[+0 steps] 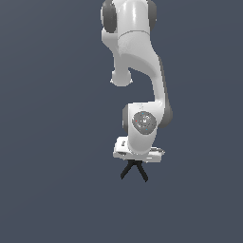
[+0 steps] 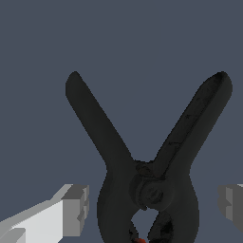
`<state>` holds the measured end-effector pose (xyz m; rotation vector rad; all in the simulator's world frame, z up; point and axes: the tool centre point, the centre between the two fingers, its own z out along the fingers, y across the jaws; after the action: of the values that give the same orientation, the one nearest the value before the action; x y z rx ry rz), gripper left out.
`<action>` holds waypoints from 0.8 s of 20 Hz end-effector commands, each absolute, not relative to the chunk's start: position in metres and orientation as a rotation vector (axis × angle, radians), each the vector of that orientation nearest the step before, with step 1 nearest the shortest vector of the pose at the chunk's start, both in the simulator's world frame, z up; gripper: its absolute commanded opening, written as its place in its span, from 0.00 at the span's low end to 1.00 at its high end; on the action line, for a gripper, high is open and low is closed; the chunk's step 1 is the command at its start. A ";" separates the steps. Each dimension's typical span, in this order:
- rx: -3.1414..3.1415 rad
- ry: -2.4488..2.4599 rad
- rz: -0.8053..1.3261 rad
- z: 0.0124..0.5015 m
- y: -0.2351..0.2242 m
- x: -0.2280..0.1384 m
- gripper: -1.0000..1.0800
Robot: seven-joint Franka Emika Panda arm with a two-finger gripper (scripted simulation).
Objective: Pick up the object and move it to a goal position.
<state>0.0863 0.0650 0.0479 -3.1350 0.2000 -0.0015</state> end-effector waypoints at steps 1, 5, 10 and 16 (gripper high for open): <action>-3.135 0.201 0.000 0.033 0.065 0.085 0.96; -3.135 0.202 0.000 0.020 0.065 0.086 0.96; -3.135 0.202 0.000 0.019 0.065 0.087 0.00; -3.135 0.202 0.000 0.019 0.065 0.087 0.00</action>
<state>0.0868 0.0655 0.0199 -3.1349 0.2008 0.0000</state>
